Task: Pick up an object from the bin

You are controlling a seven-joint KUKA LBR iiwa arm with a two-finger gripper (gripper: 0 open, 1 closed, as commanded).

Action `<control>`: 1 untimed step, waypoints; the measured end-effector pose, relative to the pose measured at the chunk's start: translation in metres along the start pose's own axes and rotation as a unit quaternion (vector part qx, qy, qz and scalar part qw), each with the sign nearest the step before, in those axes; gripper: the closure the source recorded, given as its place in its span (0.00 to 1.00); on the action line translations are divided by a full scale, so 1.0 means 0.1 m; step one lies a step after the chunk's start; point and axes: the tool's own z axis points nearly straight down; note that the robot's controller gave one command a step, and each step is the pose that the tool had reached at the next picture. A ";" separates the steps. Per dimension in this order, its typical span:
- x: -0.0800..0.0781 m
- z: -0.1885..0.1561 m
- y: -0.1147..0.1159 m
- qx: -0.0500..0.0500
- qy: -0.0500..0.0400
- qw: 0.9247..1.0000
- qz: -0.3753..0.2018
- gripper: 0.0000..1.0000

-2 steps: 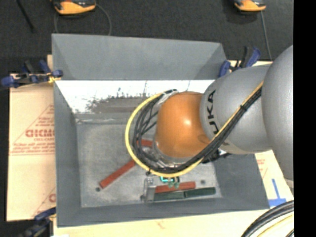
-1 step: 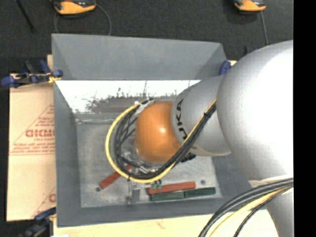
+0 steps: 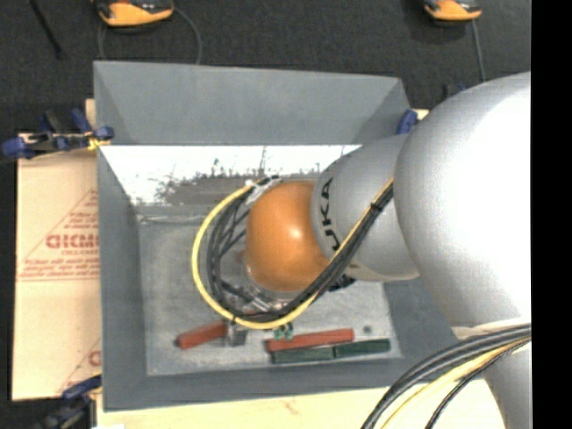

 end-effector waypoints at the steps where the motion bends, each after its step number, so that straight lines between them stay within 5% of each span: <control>1: -0.53 -1.45 -0.41 0.001 -0.001 0.999 0.034 1.00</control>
Offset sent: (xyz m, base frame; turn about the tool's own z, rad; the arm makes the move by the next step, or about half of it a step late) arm 0.0518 -0.0333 0.1396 0.0637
